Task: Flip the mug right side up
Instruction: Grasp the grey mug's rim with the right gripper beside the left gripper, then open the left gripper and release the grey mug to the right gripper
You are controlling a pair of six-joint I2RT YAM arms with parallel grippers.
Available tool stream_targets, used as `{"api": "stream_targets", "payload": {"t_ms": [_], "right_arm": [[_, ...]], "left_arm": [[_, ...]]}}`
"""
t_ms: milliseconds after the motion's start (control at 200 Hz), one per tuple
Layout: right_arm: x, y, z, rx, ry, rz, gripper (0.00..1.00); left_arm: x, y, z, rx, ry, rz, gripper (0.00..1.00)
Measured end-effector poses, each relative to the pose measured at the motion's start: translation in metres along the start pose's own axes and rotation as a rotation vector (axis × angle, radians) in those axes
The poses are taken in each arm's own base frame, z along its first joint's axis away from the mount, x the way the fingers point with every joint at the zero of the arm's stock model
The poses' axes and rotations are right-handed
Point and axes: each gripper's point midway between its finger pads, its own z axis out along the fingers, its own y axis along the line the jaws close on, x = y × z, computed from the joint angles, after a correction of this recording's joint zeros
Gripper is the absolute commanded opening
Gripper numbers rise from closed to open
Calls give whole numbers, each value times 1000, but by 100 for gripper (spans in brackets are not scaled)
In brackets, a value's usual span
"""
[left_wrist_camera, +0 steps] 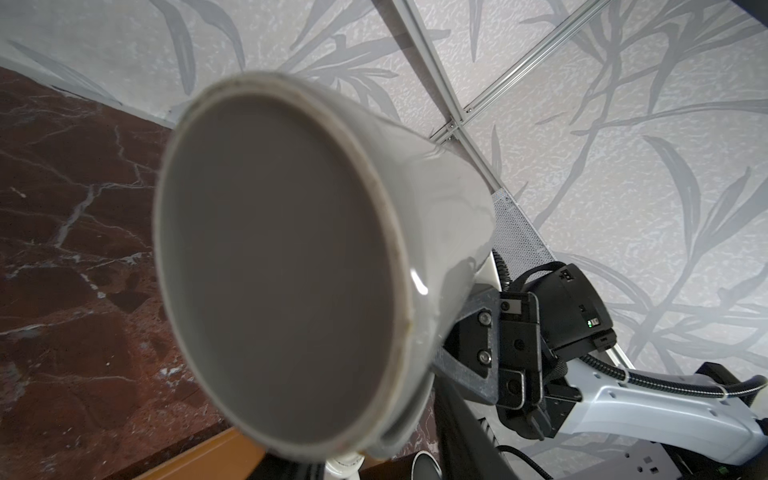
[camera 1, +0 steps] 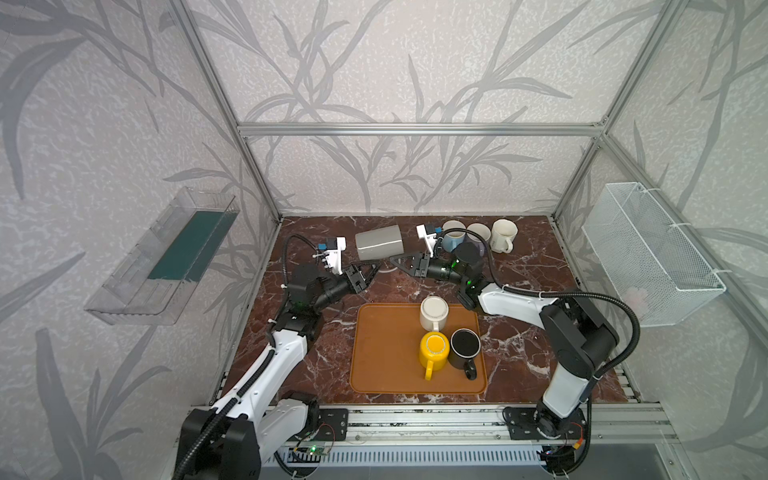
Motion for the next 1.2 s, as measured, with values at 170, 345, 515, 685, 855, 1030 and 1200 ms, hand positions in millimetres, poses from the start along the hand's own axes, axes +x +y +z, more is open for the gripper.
{"api": "stream_targets", "payload": {"t_ms": [170,345,515,685,855,1030,1200], "right_arm": [[3,-9,-3,62,8,-2,0],[-1,-7,-7,97,2,-31,0],[0,-11,-11,140,3,-45,0],[-2,-17,-19,217,0,-71,0],[-2,-22,-31,317,-2,-119,0],[-5,-31,-46,450,8,-180,0],[-14,-39,-57,584,18,-244,0]], "left_arm": [[10,16,5,-74,45,-11,44],[14,23,5,-135,73,3,44],[16,30,3,-193,93,20,44],[27,41,0,-263,135,22,44],[34,37,-3,-295,166,46,44],[35,27,-2,-316,186,97,44],[41,18,2,-354,224,156,44]]}}
